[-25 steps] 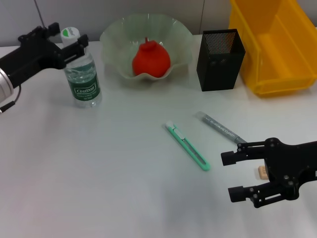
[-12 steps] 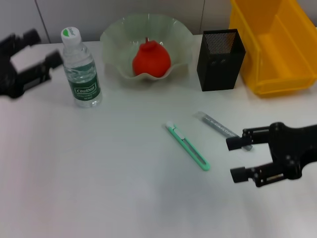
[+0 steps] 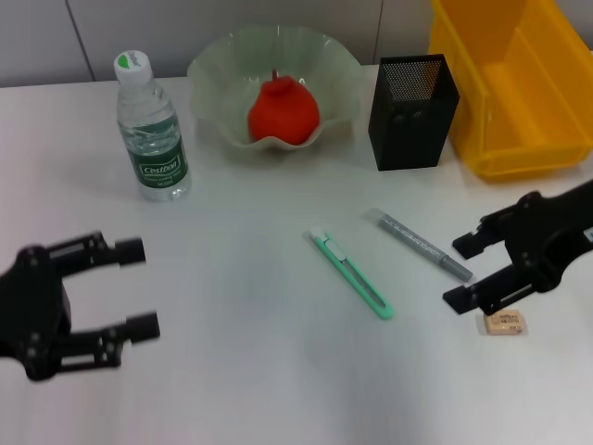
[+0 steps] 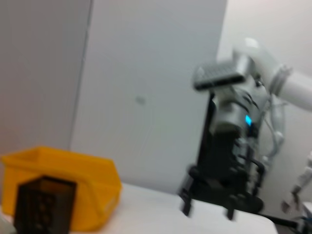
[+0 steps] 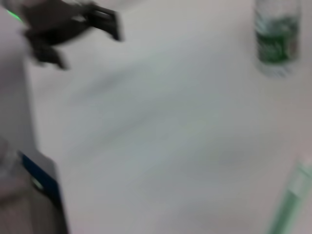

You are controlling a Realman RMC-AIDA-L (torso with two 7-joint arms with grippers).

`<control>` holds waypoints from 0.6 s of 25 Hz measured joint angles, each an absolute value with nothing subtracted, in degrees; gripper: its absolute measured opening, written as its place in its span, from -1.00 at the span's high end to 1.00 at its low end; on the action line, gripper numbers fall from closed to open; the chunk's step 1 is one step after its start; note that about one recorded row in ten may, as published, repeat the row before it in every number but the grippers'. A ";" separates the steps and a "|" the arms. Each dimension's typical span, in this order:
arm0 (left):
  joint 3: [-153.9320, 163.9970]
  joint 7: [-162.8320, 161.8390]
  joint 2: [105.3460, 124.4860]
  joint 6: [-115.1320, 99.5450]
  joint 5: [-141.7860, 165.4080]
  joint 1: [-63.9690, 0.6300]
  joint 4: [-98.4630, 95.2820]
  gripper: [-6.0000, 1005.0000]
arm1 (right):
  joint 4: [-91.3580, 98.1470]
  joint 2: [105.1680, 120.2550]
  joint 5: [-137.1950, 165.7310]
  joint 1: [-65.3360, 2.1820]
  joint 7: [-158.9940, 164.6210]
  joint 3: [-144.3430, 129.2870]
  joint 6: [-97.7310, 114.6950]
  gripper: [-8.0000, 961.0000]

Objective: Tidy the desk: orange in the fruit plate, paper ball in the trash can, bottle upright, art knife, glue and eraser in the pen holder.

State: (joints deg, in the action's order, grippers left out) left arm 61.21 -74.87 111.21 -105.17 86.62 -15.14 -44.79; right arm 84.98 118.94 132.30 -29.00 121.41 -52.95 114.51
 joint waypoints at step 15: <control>61.23 -73.48 111.34 -107.74 92.28 -15.40 -42.27 -0.62 | 88.74 119.04 155.12 -37.60 139.37 -71.57 114.01 -0.68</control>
